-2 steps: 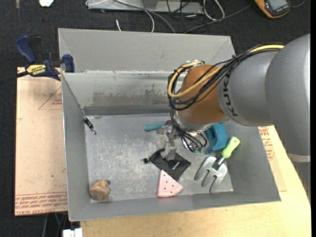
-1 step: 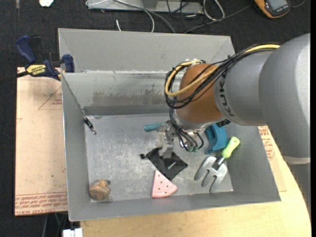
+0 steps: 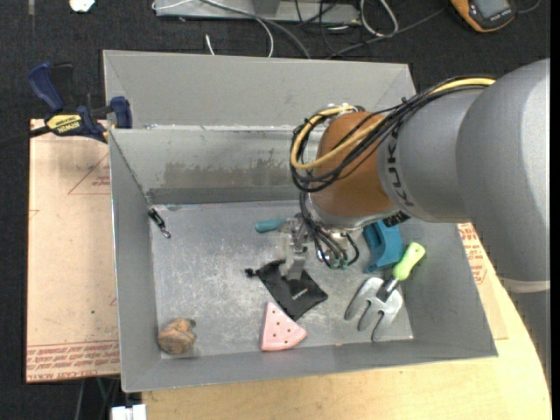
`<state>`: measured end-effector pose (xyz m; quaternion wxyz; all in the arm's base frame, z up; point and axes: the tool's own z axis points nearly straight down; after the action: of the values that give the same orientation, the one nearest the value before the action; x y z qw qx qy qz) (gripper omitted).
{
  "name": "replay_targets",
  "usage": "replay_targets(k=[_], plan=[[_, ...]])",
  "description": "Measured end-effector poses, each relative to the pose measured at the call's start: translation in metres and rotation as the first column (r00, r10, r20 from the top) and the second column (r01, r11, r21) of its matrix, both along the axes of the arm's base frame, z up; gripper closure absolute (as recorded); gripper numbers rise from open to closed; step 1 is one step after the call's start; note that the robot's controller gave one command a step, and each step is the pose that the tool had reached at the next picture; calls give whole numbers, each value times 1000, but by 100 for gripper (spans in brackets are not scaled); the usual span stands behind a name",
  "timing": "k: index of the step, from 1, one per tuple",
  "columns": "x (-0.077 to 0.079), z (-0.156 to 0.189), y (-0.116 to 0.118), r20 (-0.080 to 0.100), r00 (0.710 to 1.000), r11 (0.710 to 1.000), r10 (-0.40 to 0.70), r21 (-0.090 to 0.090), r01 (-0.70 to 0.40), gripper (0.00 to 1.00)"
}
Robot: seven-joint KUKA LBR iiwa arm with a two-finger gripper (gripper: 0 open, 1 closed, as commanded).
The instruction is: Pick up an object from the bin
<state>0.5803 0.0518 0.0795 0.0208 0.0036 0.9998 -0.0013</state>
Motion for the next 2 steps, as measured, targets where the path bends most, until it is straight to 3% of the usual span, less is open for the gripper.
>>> replay_targets(k=[1,2], plan=[[1,-3,0,1,993,993,117,-4,-117,100],[1,-4,2,2,999,999,-35,1,35,100]])
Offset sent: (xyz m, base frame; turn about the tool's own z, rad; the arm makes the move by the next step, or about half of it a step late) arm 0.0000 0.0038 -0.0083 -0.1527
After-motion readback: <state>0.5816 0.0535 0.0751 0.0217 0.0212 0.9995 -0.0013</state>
